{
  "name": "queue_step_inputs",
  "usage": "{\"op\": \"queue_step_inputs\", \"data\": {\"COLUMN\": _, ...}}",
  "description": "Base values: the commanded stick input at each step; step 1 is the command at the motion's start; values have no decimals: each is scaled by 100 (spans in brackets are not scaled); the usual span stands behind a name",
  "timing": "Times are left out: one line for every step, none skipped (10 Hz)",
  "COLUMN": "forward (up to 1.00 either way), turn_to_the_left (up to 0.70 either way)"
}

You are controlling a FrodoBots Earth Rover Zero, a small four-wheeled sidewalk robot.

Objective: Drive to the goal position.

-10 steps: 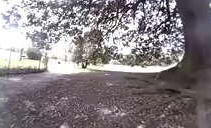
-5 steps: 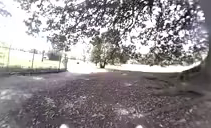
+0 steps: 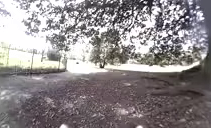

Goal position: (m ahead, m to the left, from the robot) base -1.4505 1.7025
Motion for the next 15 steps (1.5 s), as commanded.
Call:
{"op": "queue_step_inputs", "data": {"forward": 0, "turn_to_the_left": 70}}
{"op": "queue_step_inputs", "data": {"forward": 0, "turn_to_the_left": 70}}
{"op": "queue_step_inputs", "data": {"forward": 0, "turn_to_the_left": 70}}
{"op": "queue_step_inputs", "data": {"forward": 0, "turn_to_the_left": 70}}
{"op": "queue_step_inputs", "data": {"forward": 0, "turn_to_the_left": 70}}
{"op": "queue_step_inputs", "data": {"forward": 0, "turn_to_the_left": 70}}
{"op": "queue_step_inputs", "data": {"forward": 0, "turn_to_the_left": 70}}
{"op": "queue_step_inputs", "data": {"forward": 0, "turn_to_the_left": 70}}
{"op": "queue_step_inputs", "data": {"forward": 0, "turn_to_the_left": 70}}
{"op": "queue_step_inputs", "data": {"forward": 0, "turn_to_the_left": 70}}
{"op": "queue_step_inputs", "data": {"forward": 0, "turn_to_the_left": 70}}
{"op": "queue_step_inputs", "data": {"forward": 0, "turn_to_the_left": 70}}
{"op": "queue_step_inputs", "data": {"forward": 0, "turn_to_the_left": 70}}
{"op": "queue_step_inputs", "data": {"forward": 0, "turn_to_the_left": 70}}
{"op": "queue_step_inputs", "data": {"forward": 0, "turn_to_the_left": 70}}
